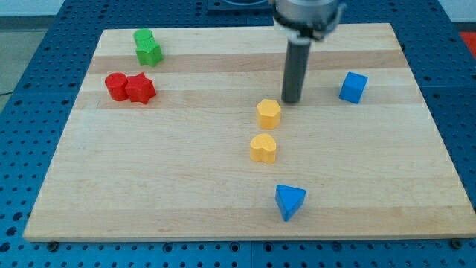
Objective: Push the blue cube towards the bottom center
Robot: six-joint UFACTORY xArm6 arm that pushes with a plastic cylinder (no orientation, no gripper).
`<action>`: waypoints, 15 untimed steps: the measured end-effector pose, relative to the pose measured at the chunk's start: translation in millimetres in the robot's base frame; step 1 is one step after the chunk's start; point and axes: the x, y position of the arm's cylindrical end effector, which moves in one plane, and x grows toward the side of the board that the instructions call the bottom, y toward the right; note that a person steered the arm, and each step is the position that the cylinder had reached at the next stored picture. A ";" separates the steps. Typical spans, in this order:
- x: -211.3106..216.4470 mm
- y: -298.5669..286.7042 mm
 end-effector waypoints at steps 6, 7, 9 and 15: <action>80.1 88.5; 87.1 59.6; 93.2 17.3; 181.4 -35.8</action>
